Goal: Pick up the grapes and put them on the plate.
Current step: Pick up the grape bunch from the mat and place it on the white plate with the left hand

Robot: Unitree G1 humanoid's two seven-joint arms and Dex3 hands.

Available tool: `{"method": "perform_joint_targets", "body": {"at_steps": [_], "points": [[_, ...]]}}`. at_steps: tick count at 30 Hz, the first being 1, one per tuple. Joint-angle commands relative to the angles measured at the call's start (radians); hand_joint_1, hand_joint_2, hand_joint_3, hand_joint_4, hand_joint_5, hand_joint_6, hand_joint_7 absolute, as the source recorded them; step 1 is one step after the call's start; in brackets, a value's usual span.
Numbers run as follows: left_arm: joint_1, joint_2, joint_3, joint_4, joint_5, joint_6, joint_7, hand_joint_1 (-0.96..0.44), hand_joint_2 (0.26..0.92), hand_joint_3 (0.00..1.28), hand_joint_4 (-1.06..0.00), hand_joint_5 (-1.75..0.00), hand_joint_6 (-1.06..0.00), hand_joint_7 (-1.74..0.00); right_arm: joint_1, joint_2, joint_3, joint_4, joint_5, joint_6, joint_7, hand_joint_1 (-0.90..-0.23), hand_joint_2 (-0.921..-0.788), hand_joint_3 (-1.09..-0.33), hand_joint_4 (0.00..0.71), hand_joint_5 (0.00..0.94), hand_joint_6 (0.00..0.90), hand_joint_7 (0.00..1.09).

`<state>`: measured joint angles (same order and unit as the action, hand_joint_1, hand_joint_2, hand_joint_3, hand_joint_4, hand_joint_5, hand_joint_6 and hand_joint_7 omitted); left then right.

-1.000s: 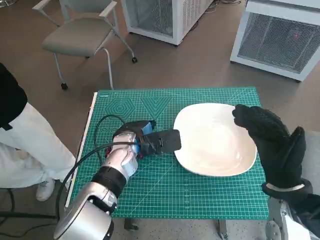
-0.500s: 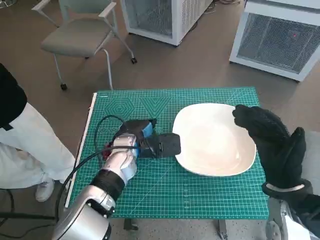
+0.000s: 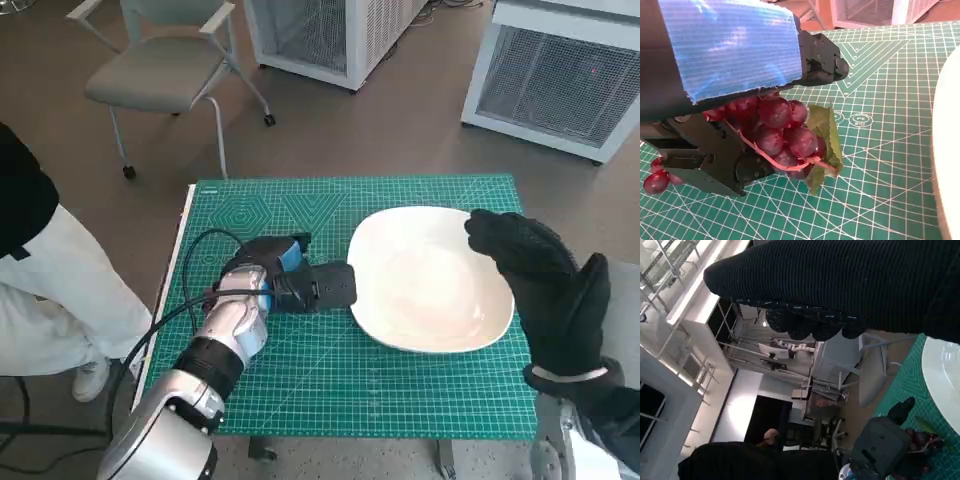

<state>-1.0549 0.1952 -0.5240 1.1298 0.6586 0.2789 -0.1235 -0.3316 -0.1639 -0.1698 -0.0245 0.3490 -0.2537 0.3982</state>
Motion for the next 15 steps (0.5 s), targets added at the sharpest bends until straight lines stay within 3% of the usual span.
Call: {"method": "perform_joint_targets", "body": {"at_steps": [1, 10, 15], "points": [[0.003, 0.014, 0.008, -0.022, -0.007, -0.007, -0.008, 0.37, 0.725, 0.78, -0.31, -1.75, -0.21, -0.01, 0.012, -0.005, 0.001, 0.011, -0.002, 0.003, 0.0, -0.499, -0.921, -0.595, 0.338, 0.624, 0.127, 0.97], [0.007, 0.043, 0.004, -0.096, 0.001, -0.009, -0.049, 0.38, 0.677, 0.84, -0.34, -1.75, -0.32, -0.05, 0.008, -0.007, 0.0, 0.014, -0.002, 0.001, 0.001, -0.498, -0.921, -0.595, 0.338, 0.625, 0.127, 0.97], [-0.002, 0.059, 0.0, -0.147, 0.009, 0.015, -0.09, 0.39, 0.597, 0.89, -0.45, -1.68, -0.49, -0.11, 0.006, -0.007, -0.001, 0.016, -0.002, -0.001, 0.0, -0.498, -0.921, -0.594, 0.339, 0.624, 0.128, 0.97]]}}
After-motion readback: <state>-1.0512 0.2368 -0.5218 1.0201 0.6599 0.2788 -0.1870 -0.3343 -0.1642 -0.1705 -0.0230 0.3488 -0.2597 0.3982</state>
